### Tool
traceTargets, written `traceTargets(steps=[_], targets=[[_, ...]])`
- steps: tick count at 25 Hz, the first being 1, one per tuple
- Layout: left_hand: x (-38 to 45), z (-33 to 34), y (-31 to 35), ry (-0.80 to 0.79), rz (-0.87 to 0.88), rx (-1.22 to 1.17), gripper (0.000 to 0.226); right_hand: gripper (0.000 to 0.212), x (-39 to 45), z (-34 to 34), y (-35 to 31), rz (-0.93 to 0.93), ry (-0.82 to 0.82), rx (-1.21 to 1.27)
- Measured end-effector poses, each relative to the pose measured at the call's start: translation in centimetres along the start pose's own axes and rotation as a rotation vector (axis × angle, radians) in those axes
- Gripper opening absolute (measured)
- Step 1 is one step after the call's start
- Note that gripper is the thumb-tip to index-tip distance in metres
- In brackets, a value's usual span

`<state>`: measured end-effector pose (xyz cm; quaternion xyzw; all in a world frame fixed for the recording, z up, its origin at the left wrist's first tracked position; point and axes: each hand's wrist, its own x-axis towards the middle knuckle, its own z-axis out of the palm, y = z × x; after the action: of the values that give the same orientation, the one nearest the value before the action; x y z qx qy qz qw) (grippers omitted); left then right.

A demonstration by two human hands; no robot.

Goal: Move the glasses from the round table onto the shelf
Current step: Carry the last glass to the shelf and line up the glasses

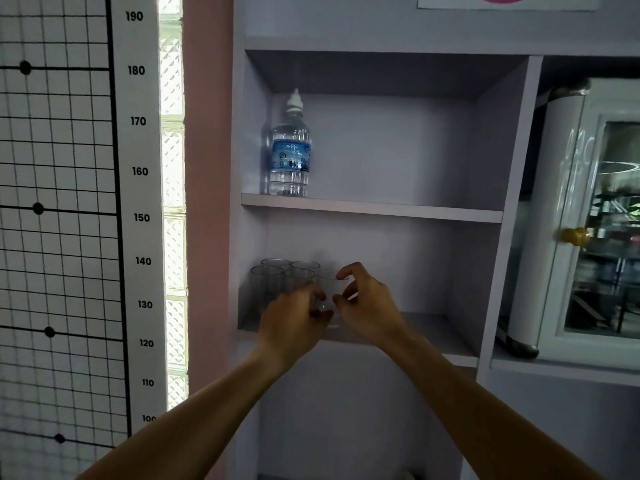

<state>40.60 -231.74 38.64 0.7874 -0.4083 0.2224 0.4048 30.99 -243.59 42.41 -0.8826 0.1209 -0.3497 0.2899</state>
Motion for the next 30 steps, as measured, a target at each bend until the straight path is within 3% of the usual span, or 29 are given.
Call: traceTargets(steps=[8, 15, 22, 23, 25, 30], targets=[[0.2, 0.2, 0.5, -0.037, 0.002, 0.057, 0.045, 0.027, 0.4, 0.6, 0.9, -0.032, 0.025, 0.017], [1.1, 1.3, 2.1, -0.09, 0.068, 0.163, 0.046, 0.033, 1.3, 0.5, 2.2, -0.009, 0.013, 0.002], [0.9, 0.3, 1.1, -0.107, 0.027, 0.14, 0.022, 0.021, 1.6, 0.6, 1.8, -0.082, 0.072, 0.076], [0.7, -0.2, 0.5, -0.091, 0.019, 0.142, 0.027, 0.021, 1.8, 0.9, 1.4, -0.112, 0.072, 0.081], [0.5, -1.5, -0.8, -0.044, 0.0, 0.141, 0.033, 0.022, 2.0, 1.8, 0.3, -0.188, 0.048, 0.083], [0.0, -4.2, -2.6, 0.08, 0.016, 0.122, 0.014, 0.023, 2.8, 3.9, -1.4, -0.224, -0.061, 0.017]])
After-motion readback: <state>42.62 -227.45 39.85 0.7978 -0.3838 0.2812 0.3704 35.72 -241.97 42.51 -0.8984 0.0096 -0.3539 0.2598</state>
